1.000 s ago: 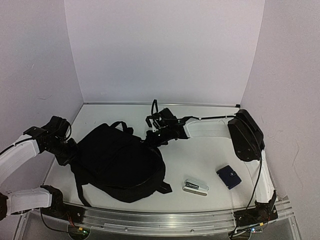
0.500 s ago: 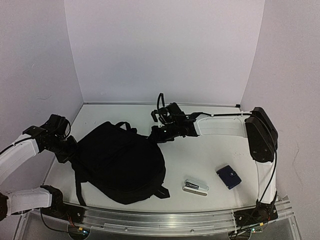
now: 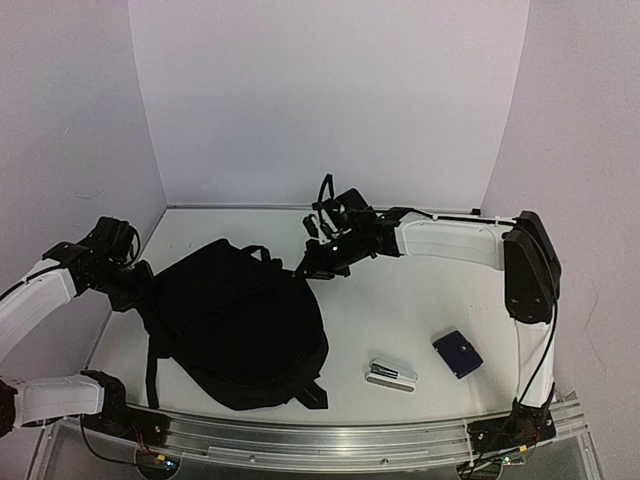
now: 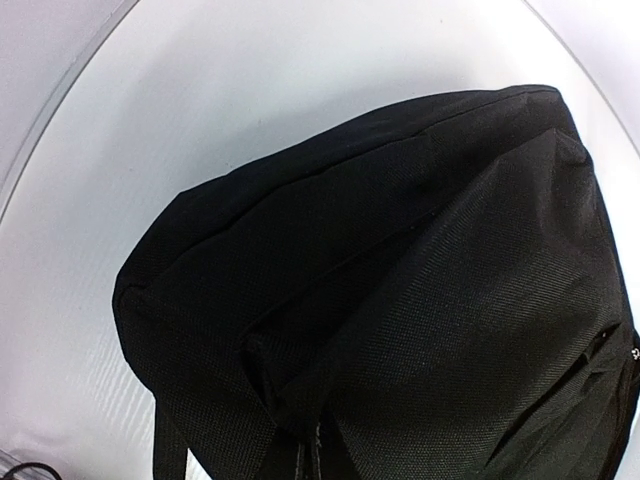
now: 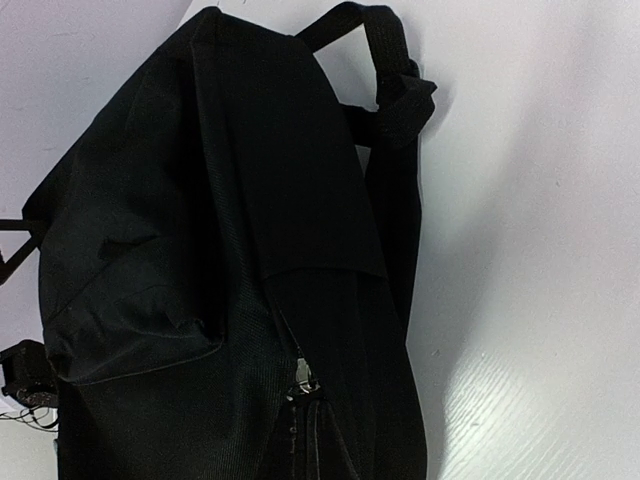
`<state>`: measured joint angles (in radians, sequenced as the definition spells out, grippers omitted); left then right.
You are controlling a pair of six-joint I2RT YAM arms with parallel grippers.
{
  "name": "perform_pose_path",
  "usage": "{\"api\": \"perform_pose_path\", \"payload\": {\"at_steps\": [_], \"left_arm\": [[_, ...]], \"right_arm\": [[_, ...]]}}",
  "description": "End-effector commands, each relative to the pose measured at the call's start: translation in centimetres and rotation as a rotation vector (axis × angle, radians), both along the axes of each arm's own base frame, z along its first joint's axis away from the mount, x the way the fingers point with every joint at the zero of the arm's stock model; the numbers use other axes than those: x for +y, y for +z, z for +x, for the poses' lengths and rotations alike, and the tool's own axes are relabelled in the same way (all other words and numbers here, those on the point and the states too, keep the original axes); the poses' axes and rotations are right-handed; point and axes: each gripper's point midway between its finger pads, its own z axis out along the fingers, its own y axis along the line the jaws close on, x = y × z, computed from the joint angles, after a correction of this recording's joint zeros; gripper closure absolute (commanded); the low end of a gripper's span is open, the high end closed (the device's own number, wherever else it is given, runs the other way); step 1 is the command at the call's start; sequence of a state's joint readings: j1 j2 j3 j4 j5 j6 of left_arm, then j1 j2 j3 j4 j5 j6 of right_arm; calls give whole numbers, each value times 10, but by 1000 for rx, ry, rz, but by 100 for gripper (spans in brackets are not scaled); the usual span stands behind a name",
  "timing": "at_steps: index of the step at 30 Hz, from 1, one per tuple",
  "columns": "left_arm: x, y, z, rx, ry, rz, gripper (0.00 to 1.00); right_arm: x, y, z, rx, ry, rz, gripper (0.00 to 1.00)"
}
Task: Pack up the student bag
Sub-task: Zip the student bag at the center of the board.
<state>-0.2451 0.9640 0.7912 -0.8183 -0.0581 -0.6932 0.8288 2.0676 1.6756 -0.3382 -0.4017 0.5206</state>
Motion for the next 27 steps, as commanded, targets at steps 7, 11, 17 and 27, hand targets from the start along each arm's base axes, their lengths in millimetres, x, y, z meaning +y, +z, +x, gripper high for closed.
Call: {"api": "perform_pose_path", "payload": {"at_steps": [7,11,17,27], "left_arm": [[22,33,30,-136,44,138,100],[11,39,36,-173,-16,109,100],[-11,44,46,-209,-155,69,66],[-107,111,82,-416,-410,-135,14]], "right_arm": [[-8,71,-15,138,106,229,100],[-5,75,-27,203,144,267,100],[-9,68,-30,236,122,253,100],[-25,30,-31,241,66,162,100]]}}
